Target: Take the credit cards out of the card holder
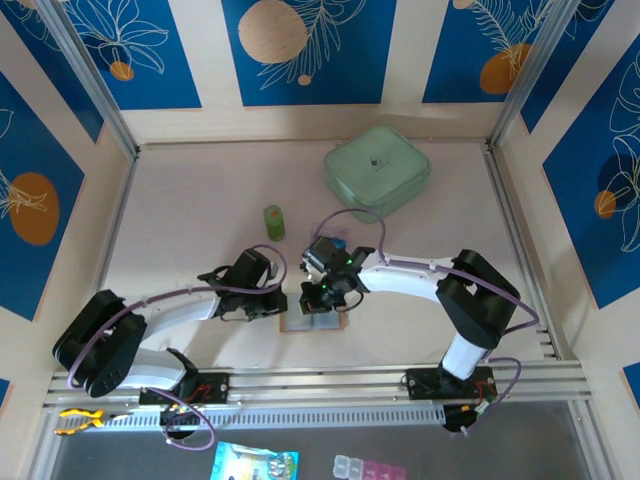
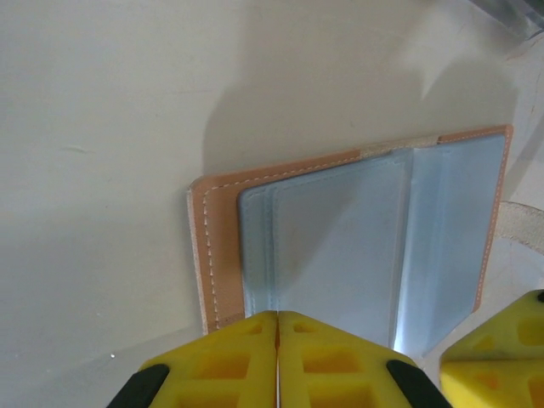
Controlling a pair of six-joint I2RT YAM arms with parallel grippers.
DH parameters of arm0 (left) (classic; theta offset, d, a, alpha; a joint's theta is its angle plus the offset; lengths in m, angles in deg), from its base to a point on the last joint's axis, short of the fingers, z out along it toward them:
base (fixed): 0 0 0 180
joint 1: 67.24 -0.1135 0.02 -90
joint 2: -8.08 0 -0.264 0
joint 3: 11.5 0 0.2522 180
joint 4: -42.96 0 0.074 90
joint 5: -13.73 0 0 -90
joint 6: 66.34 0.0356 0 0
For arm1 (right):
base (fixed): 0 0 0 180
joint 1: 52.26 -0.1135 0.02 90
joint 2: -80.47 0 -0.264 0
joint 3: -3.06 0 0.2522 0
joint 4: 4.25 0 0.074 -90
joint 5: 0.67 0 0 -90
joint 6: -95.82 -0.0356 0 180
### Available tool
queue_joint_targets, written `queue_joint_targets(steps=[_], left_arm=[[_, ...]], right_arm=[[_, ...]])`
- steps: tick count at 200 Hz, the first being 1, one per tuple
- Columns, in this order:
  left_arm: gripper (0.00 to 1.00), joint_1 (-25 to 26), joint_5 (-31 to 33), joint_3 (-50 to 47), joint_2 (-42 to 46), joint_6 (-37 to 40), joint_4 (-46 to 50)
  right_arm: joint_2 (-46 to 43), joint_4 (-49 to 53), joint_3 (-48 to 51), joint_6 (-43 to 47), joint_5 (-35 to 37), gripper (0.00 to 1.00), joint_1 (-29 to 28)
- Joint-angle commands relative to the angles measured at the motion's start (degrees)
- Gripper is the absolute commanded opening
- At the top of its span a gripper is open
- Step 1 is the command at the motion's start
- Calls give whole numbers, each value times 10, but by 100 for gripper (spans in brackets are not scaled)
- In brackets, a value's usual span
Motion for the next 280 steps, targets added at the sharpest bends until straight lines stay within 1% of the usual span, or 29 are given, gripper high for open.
queue_joint_targets(steps=[1,12,37,53,86,118,185,240,280], left_arm=[[7,-6,7,-11,2,1,12],[6,-6,6,-11,-1,2,12],[5,-6,2,-9,-16,4,13],[5,-6,4,-8,-23,7,19],[4,-6,15,-2,-27,17,38],[4,-6,22,2,-25,21,50],[4,-6,28,12,-30,31,64],[4,-6,29,23,-28,36,71],[4,-6,29,40,-11,35,83]], right_arm=[[14,-7,-17,-25,-1,3,-2],[22,-12,-20,-32,-8,5,-3],[33,-21,-24,-47,-9,17,-3],[39,-24,-25,-53,-8,26,-2],[53,-29,-26,-64,-7,32,0],[58,-25,-25,-68,1,33,0],[49,29,-23,-61,50,33,7],[45,12,-5,-61,33,33,14],[41,-1,14,-65,29,30,18]])
